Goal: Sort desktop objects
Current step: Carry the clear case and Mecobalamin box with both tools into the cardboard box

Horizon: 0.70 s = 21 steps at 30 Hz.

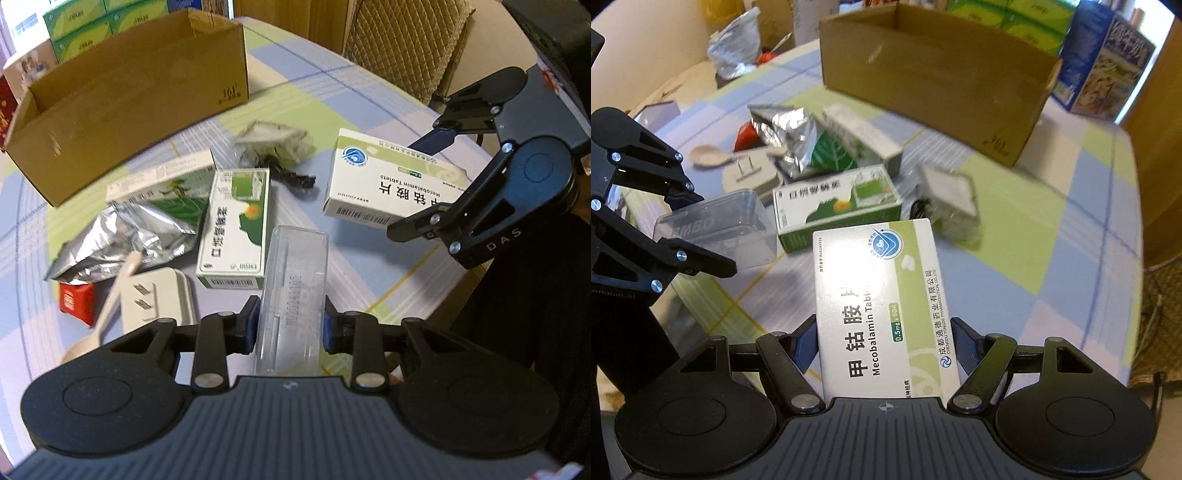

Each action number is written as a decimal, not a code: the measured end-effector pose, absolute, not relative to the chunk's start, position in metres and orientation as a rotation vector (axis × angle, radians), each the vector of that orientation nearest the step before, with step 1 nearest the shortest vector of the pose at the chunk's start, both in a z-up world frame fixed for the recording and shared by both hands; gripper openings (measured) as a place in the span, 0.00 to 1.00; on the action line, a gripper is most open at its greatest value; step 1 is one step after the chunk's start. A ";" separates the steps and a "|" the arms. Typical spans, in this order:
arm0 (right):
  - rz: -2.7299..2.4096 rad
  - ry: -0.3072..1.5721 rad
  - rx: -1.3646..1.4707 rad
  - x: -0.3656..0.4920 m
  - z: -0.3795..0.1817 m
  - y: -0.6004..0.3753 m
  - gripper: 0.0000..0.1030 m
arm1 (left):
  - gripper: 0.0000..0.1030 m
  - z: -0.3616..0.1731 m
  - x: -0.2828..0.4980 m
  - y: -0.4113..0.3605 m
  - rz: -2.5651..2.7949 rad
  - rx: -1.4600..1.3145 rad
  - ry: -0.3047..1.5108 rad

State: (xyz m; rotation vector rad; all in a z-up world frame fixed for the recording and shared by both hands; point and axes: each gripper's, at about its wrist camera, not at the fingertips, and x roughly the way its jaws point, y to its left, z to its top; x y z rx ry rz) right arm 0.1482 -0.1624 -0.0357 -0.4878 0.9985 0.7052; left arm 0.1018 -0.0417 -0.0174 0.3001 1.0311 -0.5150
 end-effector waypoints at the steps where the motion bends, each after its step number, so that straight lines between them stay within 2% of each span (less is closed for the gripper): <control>1: 0.701 0.987 -0.487 0.147 -0.030 -0.163 0.68 | 0.27 -0.012 0.101 -0.042 -0.513 0.303 1.024; 21: 0.675 0.846 -0.556 0.155 0.034 -0.131 0.68 | 0.27 0.064 0.128 -0.006 -0.447 0.264 0.925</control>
